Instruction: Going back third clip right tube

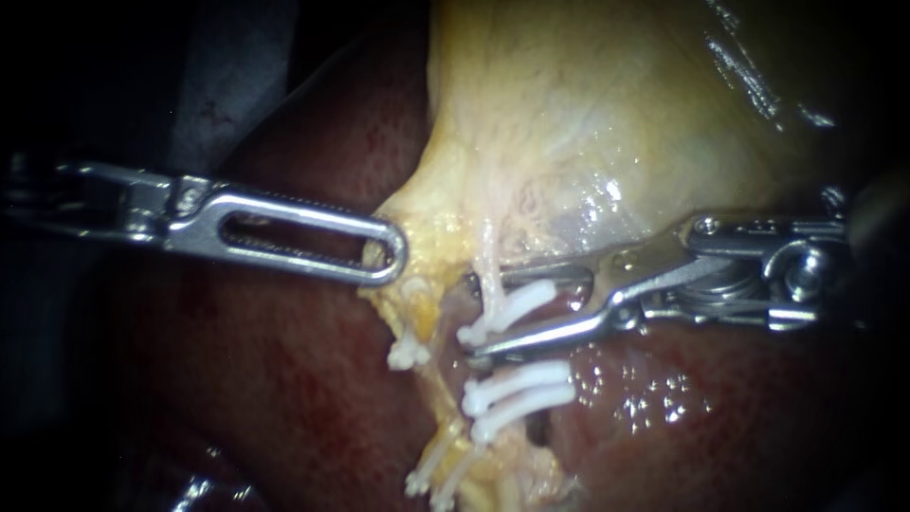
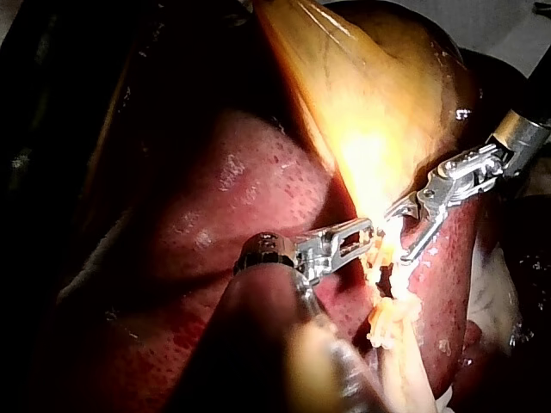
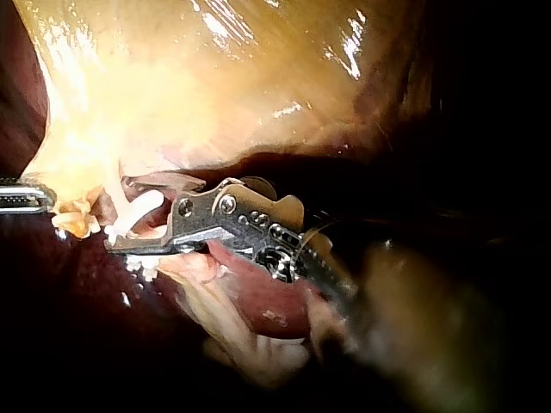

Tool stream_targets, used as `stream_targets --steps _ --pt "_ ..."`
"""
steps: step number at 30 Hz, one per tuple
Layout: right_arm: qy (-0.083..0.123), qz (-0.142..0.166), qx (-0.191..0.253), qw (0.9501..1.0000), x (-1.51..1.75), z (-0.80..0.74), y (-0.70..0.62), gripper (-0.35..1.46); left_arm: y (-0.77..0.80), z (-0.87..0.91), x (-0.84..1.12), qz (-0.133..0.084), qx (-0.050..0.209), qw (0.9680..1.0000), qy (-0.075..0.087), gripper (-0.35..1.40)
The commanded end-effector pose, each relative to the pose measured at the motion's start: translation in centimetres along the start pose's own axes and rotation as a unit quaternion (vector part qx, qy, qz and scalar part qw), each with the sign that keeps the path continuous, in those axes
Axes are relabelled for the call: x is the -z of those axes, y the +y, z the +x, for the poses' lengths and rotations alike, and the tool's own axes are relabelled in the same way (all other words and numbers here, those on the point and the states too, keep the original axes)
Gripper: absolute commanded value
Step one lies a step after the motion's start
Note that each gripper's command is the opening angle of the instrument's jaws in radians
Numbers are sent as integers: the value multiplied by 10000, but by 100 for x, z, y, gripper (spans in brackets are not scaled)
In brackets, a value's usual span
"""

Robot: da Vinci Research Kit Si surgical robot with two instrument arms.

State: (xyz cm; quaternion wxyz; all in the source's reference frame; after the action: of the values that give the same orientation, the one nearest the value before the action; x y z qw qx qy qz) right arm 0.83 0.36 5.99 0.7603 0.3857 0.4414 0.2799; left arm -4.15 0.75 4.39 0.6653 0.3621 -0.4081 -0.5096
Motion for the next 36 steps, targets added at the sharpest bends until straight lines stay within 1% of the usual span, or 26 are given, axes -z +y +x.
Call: stream_targets --steps 1,9,13,15,17,20,22,25,30,32,33,36 --pt "6 -6 0 10000 -3 -1 -1 53 0 0 0 -3 -1 10000 -1 -35" --pt "6 -17 -22 10000 -11 -1 -2 53 0 0 0 -15 -4 10000 9 -35" --pt "22 -5 422 9991 -11 -2 -2 53 1 0 0 -13 -5 10000 10 -35" --pt "29 4 660 9978 -9 -2 -2 53 1 0 0 -13 -5 10000 10 -35" --pt "28 11 721 9974 -7 -3 -2 53 2 0 0 -13 -5 10000 11 -35" --pt "49 -16 718 9974 -1 -4 -2 53 2 0 0 -12 -5 10000 11 -35" --pt "61 -75 445 9990 4 -3 -1 53 2 0 0 -12 -6 10000 11 -35" --pt "66 -110 315 9994 8 0 0 53 2 0 0 -13 -7 10000 11 -35" --pt "-46 -180 298 9994 11 -1 0 53 2 1 0 -16 -8 10000 9 -35" --pt "-117 -217 574 9980 12 -2 0 53 3 1 0 -15 -9 10000 10 -35" --pt "-129 -221 635 9977 12 -2 0 53 3 1 0 -15 -9 10000 10 -35" --pt "-132 -243 665 9974 12 -2 1 53 3 1 0 -15 -9 10000 10 -35"
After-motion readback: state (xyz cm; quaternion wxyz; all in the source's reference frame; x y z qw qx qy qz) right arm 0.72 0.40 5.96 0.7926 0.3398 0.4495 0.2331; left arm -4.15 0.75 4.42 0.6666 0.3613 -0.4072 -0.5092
